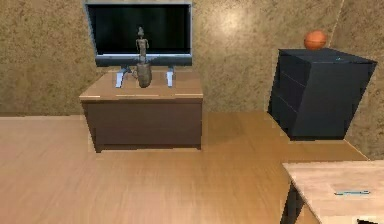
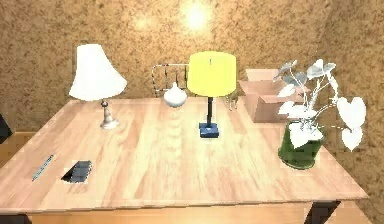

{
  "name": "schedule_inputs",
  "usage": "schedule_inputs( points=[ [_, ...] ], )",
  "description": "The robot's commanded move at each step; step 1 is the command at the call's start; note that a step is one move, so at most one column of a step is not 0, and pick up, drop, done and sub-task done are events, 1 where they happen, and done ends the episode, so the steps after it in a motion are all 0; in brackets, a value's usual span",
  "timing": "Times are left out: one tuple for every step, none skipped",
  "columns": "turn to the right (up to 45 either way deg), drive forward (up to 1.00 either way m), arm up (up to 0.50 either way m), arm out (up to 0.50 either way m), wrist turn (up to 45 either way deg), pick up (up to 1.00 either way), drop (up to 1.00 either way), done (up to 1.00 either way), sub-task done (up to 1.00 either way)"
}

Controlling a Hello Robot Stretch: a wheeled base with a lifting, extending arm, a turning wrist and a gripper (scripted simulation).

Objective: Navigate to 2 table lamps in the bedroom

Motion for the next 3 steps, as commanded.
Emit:
schedule_inputs(
  points=[
    [0.0,1.00,0.00,0.00,0.0,0.00,0.00,0.00,0.00],
    [-42.0,0.00,0.00,0.00,0.0,0.00,0.00,0.00,0.00],
    [0.0,0.05,0.00,0.00,0.0,0.00,0.00,0.00,0.00]
  ],
)
